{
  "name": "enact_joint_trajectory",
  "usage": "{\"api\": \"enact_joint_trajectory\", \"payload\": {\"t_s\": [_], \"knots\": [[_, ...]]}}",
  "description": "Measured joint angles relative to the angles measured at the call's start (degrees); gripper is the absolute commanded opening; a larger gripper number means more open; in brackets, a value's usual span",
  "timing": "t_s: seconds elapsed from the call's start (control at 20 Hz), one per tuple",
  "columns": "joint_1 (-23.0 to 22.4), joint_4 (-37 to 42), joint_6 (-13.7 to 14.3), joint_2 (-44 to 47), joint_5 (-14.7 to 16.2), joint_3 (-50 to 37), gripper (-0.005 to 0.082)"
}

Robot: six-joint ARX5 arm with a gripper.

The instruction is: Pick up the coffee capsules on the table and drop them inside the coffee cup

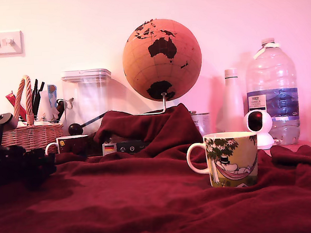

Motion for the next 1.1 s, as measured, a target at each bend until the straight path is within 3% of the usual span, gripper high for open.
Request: {"api": "enact_joint_trajectory", "payload": {"t_s": [0.35,0.6,0.9,1.1], "knots": [[0.0,-1.1,0.2,-1.1,6.6,0.0,0.0197],[0.1,-4.6,0.2,-7.0,12.3,0.0,0.0197],[0.1,-10.8,0.7,-11.4,15.5,0.0,0.0197],[0.1,-16.6,3.1,-14.9,15.5,0.0,0.0197]]}}
